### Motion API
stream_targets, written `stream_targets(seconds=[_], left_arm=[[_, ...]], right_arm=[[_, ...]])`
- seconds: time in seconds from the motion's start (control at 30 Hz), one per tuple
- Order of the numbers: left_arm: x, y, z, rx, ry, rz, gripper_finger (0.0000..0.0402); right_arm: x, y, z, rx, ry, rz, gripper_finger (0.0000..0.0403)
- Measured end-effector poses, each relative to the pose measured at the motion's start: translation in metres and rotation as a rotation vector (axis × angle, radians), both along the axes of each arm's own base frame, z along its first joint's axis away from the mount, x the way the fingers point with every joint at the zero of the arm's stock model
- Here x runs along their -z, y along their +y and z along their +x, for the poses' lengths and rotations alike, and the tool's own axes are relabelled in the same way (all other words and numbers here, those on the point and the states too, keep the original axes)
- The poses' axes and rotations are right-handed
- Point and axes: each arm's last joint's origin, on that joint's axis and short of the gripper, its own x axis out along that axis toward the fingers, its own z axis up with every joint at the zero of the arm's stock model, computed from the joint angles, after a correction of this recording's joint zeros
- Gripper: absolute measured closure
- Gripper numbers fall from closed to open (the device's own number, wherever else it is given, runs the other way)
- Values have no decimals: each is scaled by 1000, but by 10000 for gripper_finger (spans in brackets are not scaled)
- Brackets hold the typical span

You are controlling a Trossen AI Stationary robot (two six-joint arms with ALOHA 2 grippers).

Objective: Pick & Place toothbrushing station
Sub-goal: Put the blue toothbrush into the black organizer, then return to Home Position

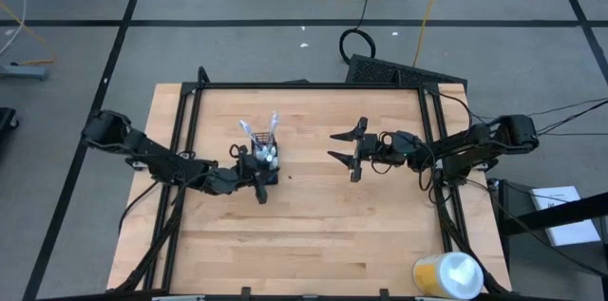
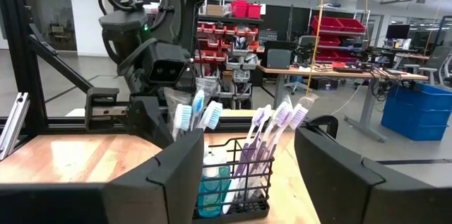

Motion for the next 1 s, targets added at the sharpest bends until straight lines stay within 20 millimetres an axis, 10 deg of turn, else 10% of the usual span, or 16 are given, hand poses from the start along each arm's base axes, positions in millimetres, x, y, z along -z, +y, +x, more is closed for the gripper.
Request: stream_targets(seconds=[0.5, 1.0], left_arm=[[-24, 1, -10, 30, -70, 37, 214], [-72, 2, -50, 96, -206, 48, 199]], right_arm=[[1, 0, 0, 0, 7, 0, 190], [1, 0, 0, 0, 14, 0, 190]])
